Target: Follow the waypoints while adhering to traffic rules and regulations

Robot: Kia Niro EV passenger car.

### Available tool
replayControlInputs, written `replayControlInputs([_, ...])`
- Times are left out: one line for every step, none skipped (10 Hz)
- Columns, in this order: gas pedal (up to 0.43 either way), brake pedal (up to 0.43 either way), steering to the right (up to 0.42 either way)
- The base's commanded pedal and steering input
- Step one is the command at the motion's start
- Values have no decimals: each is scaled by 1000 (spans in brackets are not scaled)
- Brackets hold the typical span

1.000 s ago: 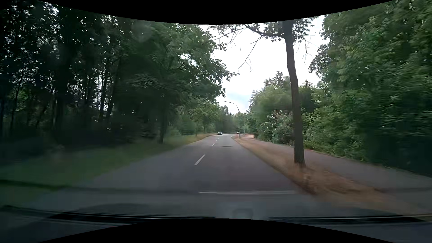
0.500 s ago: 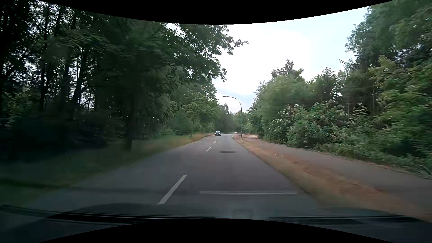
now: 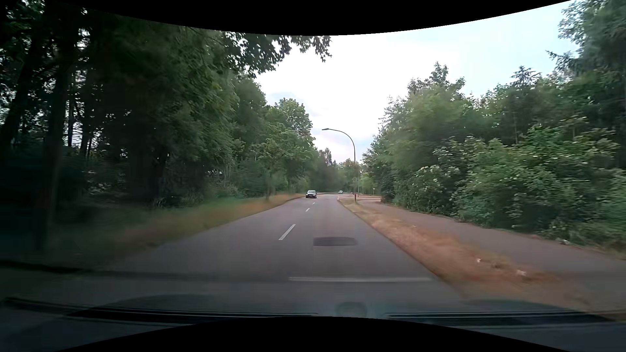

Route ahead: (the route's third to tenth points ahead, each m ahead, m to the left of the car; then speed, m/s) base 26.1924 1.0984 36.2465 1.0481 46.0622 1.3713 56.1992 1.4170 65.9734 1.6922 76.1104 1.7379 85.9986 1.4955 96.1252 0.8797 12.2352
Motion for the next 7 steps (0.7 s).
replayControlInputs([150, 0, 0])
replayControlInputs([150, 0, 0])
replayControlInputs([150, 0, 0])
replayControlInputs([150, 0, 0])
replayControlInputs([150, 0, 0])
replayControlInputs([150, 0, 0])
replayControlInputs([150, 0, 0])
